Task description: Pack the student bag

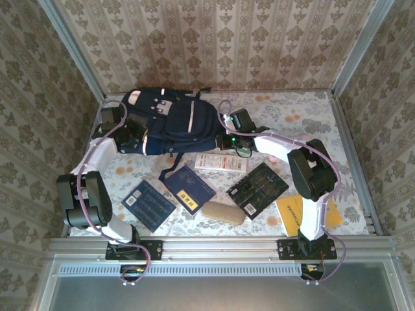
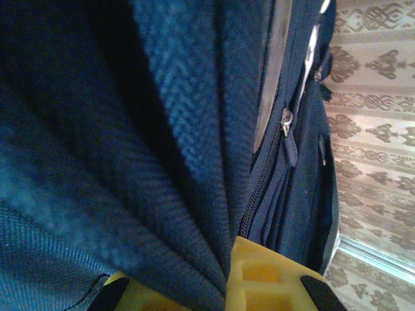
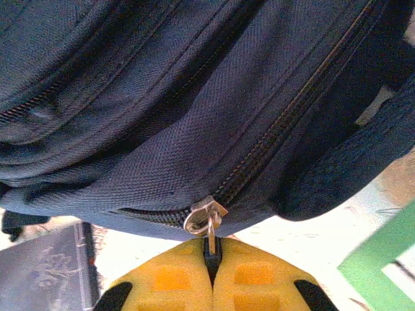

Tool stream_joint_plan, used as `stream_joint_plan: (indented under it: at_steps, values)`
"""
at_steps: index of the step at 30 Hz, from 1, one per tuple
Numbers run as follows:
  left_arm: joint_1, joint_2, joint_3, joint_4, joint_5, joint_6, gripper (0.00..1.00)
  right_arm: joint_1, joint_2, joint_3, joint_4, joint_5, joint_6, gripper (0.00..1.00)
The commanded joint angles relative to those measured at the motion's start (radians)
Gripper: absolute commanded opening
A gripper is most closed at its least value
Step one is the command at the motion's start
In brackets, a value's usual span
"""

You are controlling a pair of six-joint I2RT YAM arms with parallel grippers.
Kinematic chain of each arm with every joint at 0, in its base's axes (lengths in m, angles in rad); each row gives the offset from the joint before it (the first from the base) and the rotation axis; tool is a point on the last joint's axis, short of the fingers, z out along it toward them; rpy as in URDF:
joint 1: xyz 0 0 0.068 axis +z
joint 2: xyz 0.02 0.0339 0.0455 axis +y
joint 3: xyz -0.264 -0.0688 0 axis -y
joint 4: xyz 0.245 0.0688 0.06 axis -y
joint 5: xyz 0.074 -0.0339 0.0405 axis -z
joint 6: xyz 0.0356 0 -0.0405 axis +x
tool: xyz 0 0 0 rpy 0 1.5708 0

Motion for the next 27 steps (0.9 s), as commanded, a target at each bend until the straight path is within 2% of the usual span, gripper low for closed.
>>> stream_joint_plan:
  at_steps: [1, 4, 7, 9, 11, 13, 14, 16, 19, 27]
  values:
    - [0.032, 0.020, 0.080, 0.024, -0.049, 0.077, 0.00, -0.053, -0.048, 0.054, -0.186, 0.163, -0.142, 0.00]
    - [0.004, 0.076, 0.163, 0.005, 0.010, 0.133, 0.00, -0.045, -0.110, 0.021, -0.155, 0.117, -0.134, 0.00]
    - [-0.043, 0.160, 0.315, -0.093, 0.042, 0.240, 0.00, 0.002, -0.218, -0.041, -0.095, 0.107, -0.110, 0.00]
    - [-0.066, 0.217, 0.419, -0.167, 0.042, 0.305, 0.10, 0.047, -0.275, -0.060, -0.085, 0.113, -0.072, 0.00]
    - [-0.077, 0.278, 0.514, -0.242, 0.039, 0.351, 0.26, 0.099, -0.322, -0.078, -0.080, 0.118, -0.020, 0.00]
    - [-0.080, 0.311, 0.567, -0.305, 0.028, 0.365, 0.42, 0.156, -0.347, -0.112, -0.053, 0.138, 0.028, 0.00]
    - [-0.078, 0.312, 0.579, -0.336, 0.015, 0.356, 0.47, 0.188, -0.347, -0.127, -0.040, 0.160, 0.058, 0.00]
    - [-0.077, 0.280, 0.533, -0.343, 0.004, 0.309, 0.54, 0.227, -0.332, -0.151, -0.010, 0.167, 0.123, 0.00]
    - [-0.077, 0.168, 0.362, -0.291, 0.011, 0.198, 0.61, 0.263, -0.293, -0.207, 0.084, 0.174, 0.228, 0.00]
    - [-0.093, -0.161, -0.138, -0.078, 0.075, -0.071, 0.66, 0.331, -0.198, -0.287, 0.309, 0.209, 0.324, 0.00]
